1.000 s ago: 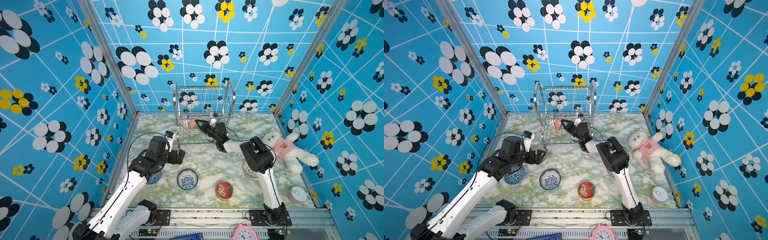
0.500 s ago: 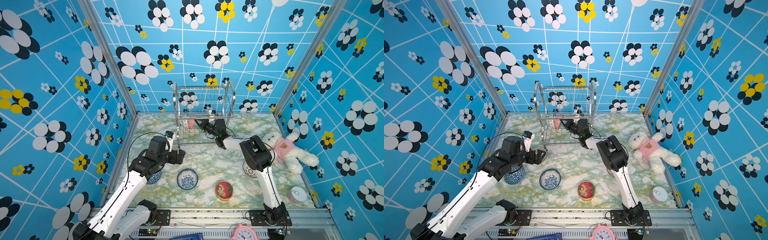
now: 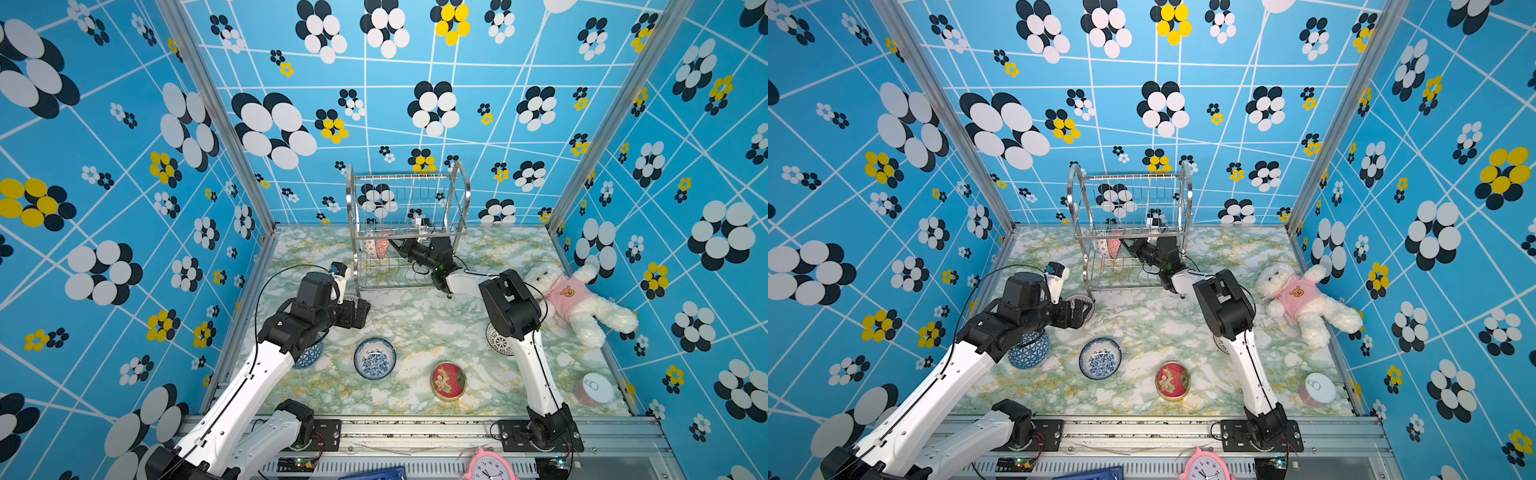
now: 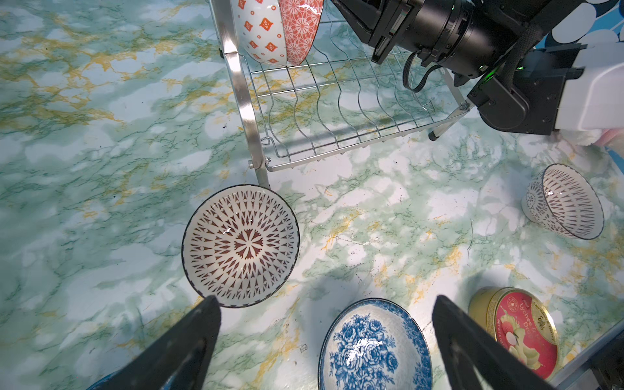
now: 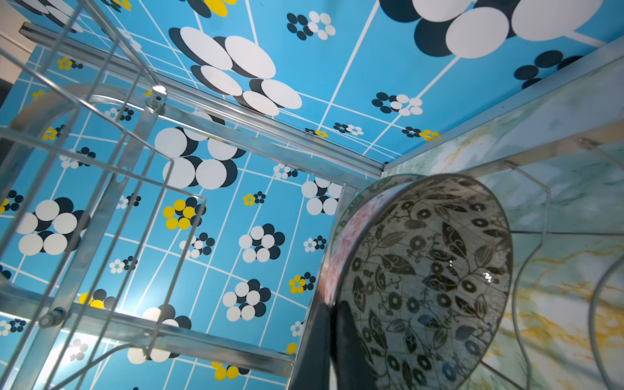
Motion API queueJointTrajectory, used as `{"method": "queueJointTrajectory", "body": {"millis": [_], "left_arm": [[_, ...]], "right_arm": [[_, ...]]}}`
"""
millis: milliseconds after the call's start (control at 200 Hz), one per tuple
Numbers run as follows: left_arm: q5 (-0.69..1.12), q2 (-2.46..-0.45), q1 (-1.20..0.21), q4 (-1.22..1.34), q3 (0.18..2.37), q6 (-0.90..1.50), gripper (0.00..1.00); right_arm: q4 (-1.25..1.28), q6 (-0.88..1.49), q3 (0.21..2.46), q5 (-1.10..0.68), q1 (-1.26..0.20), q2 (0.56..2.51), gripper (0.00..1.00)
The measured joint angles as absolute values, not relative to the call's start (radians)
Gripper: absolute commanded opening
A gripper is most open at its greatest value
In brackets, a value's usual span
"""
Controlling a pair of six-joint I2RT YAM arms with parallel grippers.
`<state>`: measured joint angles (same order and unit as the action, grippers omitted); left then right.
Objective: Load bowls into a dish rack
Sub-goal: Place the bowl in the dish rack.
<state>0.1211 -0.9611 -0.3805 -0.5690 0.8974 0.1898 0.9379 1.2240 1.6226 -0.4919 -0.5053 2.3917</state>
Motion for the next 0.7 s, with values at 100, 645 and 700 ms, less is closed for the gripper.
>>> {"method": "queueJointTrajectory", "body": {"millis": [100,645,700], "left_arm": [[0.121,-0.961,-0.381,-0.569,0.897,0.190,0.99],[0.121,-0.961,-0.381,-0.569,0.897,0.190,0.99],[0.121,-0.961,-0.381,-0.569,0.897,0.190,0.99]], "right_arm": [[0.928,1.224,1.634,-0.503,-0.505,2.401,0.00],[0.923,1.211,1.641,-0.508,-0.504,2.406,0.00],[0.923,1.209,1.641,-0.508,-0.504,2.406,0.00]]}}
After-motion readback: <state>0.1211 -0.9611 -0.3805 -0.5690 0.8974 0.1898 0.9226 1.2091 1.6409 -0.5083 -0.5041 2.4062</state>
